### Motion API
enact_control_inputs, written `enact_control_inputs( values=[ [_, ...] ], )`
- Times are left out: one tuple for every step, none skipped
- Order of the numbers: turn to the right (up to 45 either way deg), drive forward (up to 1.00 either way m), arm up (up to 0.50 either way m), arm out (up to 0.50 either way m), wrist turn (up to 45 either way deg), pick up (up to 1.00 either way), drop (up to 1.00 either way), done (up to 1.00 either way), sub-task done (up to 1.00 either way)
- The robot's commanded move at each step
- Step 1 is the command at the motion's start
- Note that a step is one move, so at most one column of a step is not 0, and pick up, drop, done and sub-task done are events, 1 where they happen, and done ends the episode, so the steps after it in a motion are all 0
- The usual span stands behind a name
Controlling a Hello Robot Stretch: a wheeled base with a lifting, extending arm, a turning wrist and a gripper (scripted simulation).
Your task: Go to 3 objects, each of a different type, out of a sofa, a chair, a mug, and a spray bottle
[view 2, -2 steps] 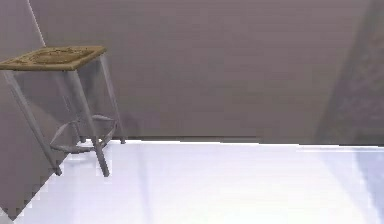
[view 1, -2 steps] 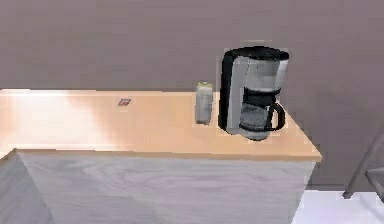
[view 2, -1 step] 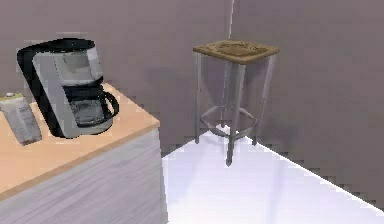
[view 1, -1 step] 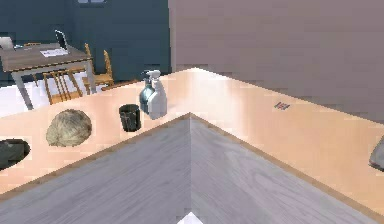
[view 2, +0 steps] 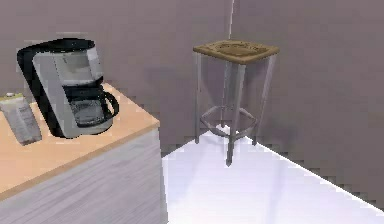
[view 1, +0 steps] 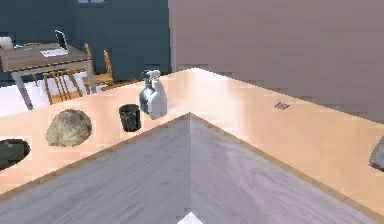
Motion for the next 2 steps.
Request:
enact_control_inputs(
  values=[
    [-45.0, 0.0, 0.0, 0.0, 0.0, 0.0, 0.0, 0.0, 0.0],
    [-45.0, 0.0, 0.0, 0.0, 0.0, 0.0, 0.0, 0.0, 0.0]
  ],
)
